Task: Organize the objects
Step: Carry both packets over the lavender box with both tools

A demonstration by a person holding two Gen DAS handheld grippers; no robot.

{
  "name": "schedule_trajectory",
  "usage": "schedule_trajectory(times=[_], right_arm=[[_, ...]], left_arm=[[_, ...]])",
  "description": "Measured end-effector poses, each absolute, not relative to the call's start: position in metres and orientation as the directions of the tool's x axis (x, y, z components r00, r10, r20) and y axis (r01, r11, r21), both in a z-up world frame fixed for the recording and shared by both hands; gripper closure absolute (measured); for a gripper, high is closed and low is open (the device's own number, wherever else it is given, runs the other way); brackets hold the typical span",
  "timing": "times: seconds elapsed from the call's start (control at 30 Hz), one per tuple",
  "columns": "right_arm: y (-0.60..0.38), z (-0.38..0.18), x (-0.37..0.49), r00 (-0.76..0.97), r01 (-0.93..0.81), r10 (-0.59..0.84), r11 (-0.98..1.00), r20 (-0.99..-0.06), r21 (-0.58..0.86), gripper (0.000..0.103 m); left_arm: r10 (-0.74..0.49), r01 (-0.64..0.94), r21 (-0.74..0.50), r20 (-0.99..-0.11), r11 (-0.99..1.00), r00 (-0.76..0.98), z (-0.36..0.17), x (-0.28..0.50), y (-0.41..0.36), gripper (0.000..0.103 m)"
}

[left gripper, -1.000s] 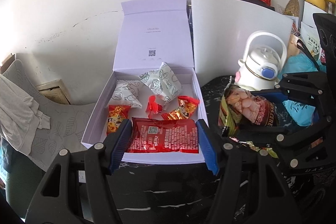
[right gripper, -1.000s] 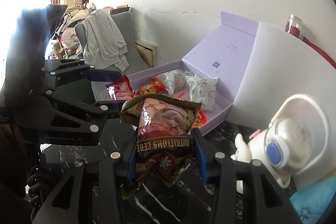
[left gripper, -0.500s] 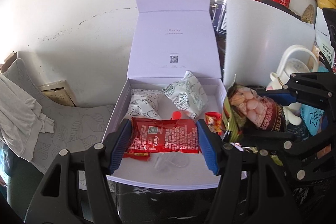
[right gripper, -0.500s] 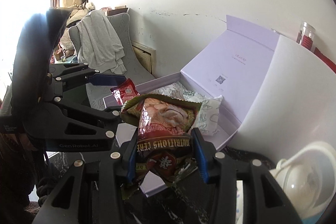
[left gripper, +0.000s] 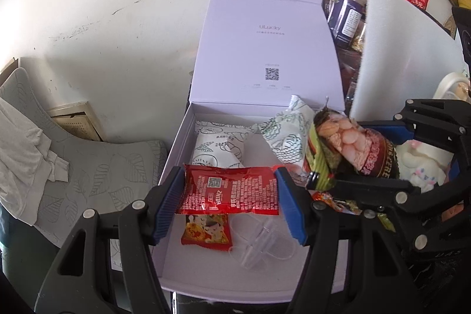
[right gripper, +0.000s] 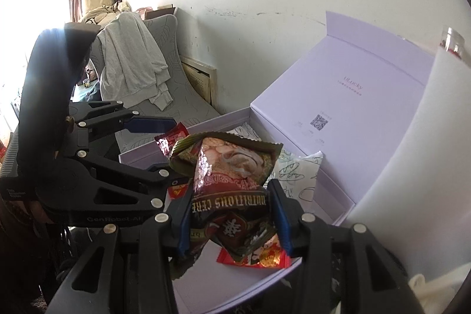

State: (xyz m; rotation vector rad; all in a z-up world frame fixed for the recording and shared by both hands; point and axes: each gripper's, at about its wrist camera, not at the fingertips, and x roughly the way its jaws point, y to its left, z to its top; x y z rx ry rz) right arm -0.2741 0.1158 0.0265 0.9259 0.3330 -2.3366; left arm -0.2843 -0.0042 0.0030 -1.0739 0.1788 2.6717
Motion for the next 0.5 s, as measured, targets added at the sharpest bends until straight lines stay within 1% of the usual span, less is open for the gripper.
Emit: schedule_trajectory(times=[0.27, 0.5], right_arm=[[0.119, 0.000, -0.297, -0.548, 0.594, -0.407, -0.805, -0.731, 0.003, 0.056], [0.115, -0.017, -0.302, -0.534, 0.585, -0.373, -0.811, -0.759, -0.013, 0.056]], left_arm=[[0.196, -0.261, -0.025, -0.728, -0.965, -0.657, -0.021, -0.301, -0.006, 0.041], [0.193, -0.270, -0.017, -0.743, -0.963, -0.641, -0.032, -0.299, -0.002, 0.041]])
